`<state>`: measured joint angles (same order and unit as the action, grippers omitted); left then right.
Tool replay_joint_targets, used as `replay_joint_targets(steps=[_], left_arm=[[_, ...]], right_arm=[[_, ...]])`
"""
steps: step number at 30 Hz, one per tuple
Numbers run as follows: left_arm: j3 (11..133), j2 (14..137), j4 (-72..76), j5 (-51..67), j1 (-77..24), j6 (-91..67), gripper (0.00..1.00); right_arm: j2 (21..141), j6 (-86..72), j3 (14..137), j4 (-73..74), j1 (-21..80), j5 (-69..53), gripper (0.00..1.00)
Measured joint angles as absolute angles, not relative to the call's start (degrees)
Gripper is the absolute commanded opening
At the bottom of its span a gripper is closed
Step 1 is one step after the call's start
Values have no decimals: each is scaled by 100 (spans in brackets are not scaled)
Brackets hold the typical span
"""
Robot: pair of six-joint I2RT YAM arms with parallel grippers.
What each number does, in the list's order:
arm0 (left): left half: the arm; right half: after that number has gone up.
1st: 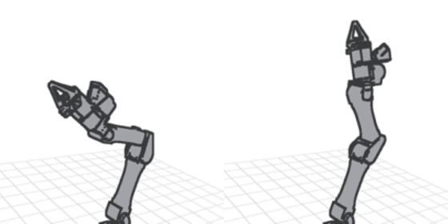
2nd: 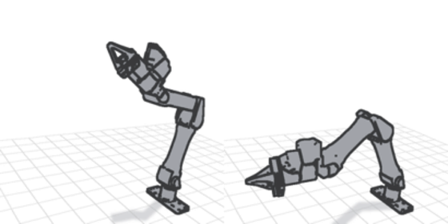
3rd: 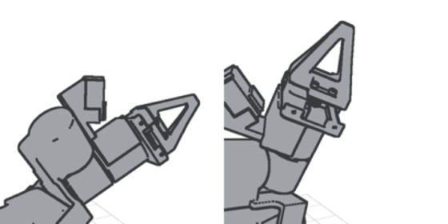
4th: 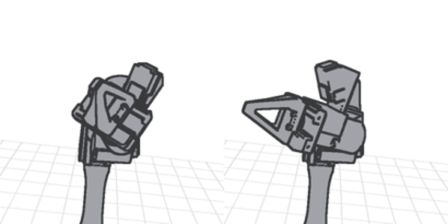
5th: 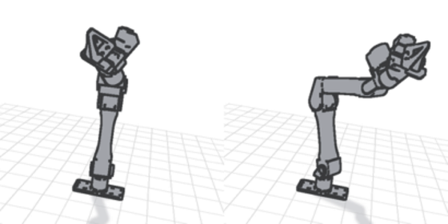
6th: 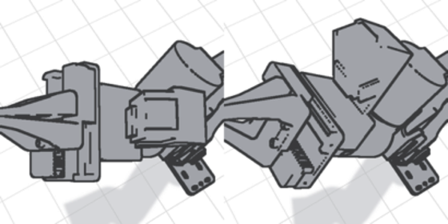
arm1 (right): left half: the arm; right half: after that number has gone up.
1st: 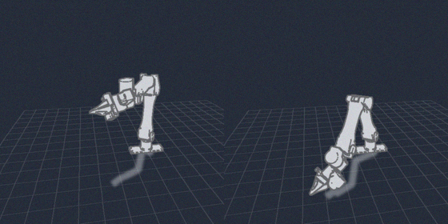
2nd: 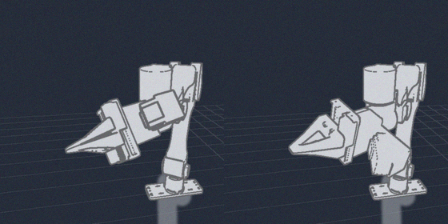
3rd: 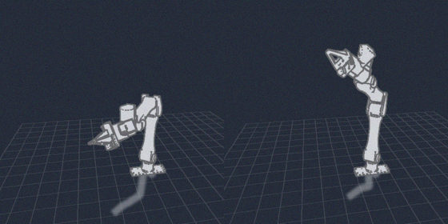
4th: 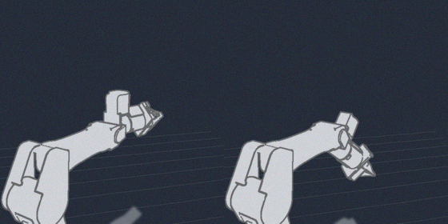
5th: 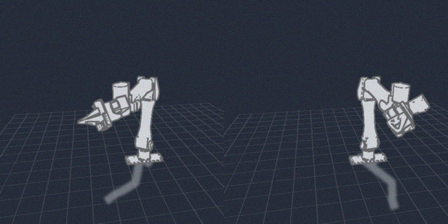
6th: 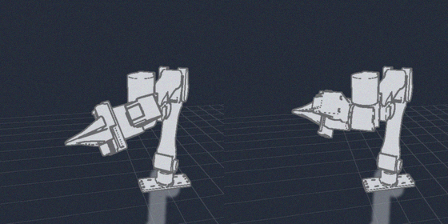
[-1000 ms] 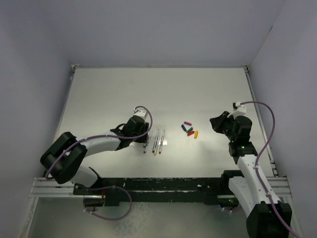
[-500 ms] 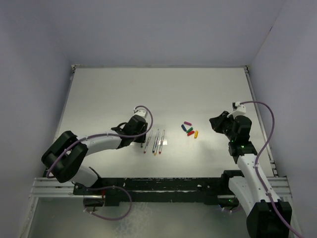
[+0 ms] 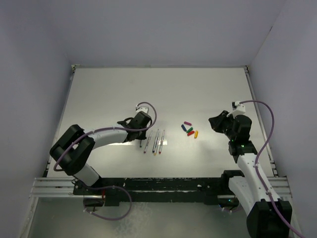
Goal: Insert the pens into the pen caps
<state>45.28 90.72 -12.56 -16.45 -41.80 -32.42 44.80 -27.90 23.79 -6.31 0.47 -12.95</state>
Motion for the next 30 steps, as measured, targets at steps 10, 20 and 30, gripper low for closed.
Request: replay_joint_targets(steps=[10, 20, 30], left_arm=[[4598, 9150, -1398, -1813, -4237, -3446, 22], [4313, 8912, -1267, -1675, -4305, -3750, 34], [4261, 8925, -1369, -1658, -4327, -4062, 10]], right_arm=[[4488, -2792, 2471, -626, 47, -1297, 19], [4506, -2794, 2543, -602, 47, -1299, 19], [4563, -2808, 2543, -622, 47, -1306, 19]])
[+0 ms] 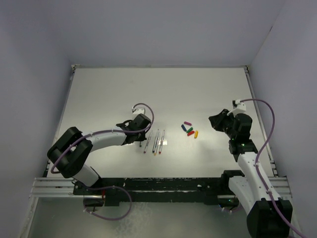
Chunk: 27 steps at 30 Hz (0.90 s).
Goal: Insert the pens into the pen caps
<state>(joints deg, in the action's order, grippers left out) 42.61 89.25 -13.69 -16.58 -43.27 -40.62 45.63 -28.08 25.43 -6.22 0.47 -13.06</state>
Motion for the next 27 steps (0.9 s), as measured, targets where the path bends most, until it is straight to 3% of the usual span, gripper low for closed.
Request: replay_joint_targets(steps=[3, 6, 10, 19, 21, 23, 27], left_arm=[[4346, 9039, -1361, -1645, -4327, -4143, 0], [4386, 9102, -1284, -1610, -4329, -4152, 0], [4362, 9076, -1243, -1597, -4329, -4141, 0], [4257, 8807, -1297, -1573, -4355, -4141, 0], [4246, 8737, -1406, -1577, -4364, -4139, 0], [4241, 8685, -1538, -1584, -4364, -4136, 0], [4226, 8608, -1730, -1605, -4364, -4134, 0]], right_arm=[[4574, -2808, 2543, -624, 47, -1310, 17], [4580, -2790, 2543, -615, 47, -1319, 0], [4786, -2672, 2683, -360, 97, -1293, 0], [5332, -2512, 3127, 191, 1476, -342, 12], [5496, -2558, 3144, 207, 1599, -193, 28], [5747, -2641, 3216, 261, 1767, 25, 38], [6377, -2733, 3433, 281, 2259, 370, 41]])
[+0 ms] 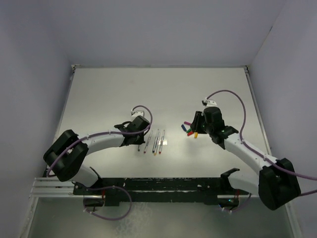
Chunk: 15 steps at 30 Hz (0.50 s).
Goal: Insert the pens into the pen caps
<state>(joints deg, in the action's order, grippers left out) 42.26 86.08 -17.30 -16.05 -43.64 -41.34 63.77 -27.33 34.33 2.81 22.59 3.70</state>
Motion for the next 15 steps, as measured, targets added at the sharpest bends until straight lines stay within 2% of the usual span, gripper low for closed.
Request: replay_joint_targets(steps=[3, 15], left_arm=[[4215, 8582, -1787, -1623, -4366, -4136, 0], [4101, 8477, -1726, -1612, -4370, -4045, 0]], right_arm=[[6825, -2842, 3514, 231, 2462, 489, 37], [7706, -3242, 3612, -40, 2547, 801, 36]])
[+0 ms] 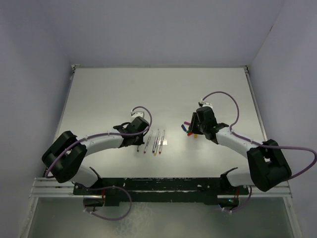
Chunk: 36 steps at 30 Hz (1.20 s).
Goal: Insert the pens into the pen caps
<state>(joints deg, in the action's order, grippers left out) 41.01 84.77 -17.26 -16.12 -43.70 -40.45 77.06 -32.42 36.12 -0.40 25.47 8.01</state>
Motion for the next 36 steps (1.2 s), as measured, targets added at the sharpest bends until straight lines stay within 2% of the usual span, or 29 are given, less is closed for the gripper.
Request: replay_joint_targets(steps=[12, 36], left_arm=[[4106, 8508, -1697, -1566, -4370, -3876, 0], [4178, 8586, -1726, -1538, -4390, -3653, 0]], right_arm=[[8250, -3439, 3763, -342, 2550, 869, 38], [8595, -3531, 3839, -410, 2550, 989, 39]])
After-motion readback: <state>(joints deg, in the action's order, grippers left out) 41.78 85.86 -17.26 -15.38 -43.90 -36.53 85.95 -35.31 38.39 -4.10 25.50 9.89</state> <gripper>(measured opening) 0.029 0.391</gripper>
